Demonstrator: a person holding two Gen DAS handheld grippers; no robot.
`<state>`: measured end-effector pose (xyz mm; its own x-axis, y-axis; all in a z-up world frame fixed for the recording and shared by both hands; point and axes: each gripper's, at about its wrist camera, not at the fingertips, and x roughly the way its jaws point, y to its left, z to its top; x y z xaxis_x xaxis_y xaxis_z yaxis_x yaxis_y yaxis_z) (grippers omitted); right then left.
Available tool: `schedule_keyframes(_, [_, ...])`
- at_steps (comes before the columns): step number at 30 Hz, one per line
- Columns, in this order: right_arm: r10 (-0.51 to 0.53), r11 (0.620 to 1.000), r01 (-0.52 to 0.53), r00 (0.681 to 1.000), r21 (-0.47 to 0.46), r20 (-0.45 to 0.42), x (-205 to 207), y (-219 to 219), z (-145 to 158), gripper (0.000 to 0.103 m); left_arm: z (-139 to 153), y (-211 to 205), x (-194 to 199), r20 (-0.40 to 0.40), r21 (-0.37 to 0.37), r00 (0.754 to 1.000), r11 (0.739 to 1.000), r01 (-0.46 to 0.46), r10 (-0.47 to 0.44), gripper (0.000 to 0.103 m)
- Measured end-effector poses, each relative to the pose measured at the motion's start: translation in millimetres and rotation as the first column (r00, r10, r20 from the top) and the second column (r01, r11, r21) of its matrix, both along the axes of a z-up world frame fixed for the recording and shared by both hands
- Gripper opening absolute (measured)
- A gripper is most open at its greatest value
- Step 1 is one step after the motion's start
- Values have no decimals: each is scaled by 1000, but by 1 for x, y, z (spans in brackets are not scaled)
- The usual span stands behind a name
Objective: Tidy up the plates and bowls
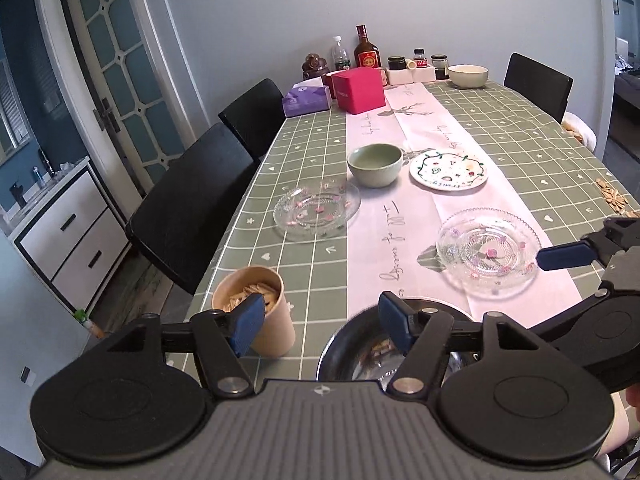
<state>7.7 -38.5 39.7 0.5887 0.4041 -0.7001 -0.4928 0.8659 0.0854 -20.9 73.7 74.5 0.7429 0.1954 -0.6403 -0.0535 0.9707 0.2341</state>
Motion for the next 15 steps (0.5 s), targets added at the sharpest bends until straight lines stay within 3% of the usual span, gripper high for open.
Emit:
schedule_keyframes(4, [-43, 998, 45, 998, 37, -35, 17, -9, -1, 100, 4, 7, 13, 7, -22, 1000, 1000, -1, 1, 83])
schedule_keyframes(15, [-232, 950, 251, 966, 187, -117, 78, -36, 0, 100, 12, 17, 53, 68, -56, 998, 998, 20, -17, 83])
